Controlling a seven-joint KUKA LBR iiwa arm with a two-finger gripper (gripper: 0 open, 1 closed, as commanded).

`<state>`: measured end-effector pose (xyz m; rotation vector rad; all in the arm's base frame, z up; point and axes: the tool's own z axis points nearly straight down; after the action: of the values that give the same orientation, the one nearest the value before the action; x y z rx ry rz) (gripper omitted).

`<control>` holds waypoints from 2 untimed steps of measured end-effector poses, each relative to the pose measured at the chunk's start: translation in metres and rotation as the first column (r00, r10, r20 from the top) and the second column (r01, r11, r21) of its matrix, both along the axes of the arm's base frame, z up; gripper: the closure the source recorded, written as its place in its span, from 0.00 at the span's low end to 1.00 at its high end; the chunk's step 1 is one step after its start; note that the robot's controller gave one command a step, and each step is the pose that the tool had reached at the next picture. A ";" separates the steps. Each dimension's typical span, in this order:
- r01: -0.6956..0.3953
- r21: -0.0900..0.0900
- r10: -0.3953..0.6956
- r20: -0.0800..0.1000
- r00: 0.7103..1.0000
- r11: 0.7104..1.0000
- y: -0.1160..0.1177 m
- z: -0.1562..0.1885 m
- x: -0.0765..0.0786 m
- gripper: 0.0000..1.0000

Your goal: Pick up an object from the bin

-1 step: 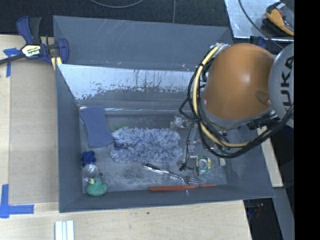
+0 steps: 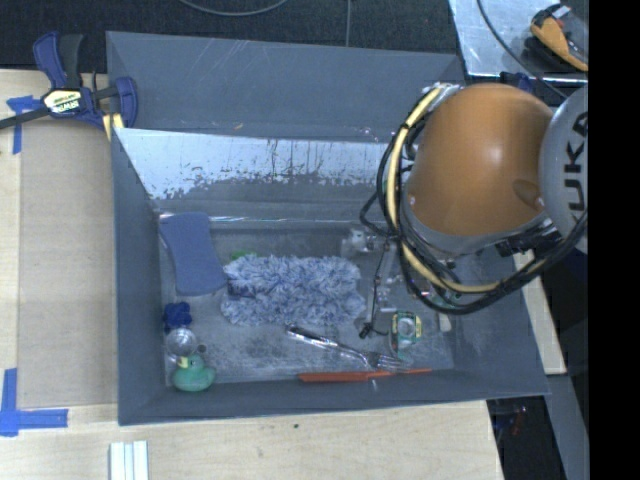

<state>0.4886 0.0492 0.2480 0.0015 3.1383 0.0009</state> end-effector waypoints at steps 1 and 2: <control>0.149 0.001 -0.149 0.004 0.989 0.989 -0.035 -0.123 0.003 0.00; 0.163 0.003 -0.163 0.007 0.987 0.987 -0.041 -0.092 -0.003 0.00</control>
Offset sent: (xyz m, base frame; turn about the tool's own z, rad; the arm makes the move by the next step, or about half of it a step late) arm -0.0044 -0.0420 -0.0880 0.1631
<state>0.4853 0.0078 0.1558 0.2580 3.1207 0.0037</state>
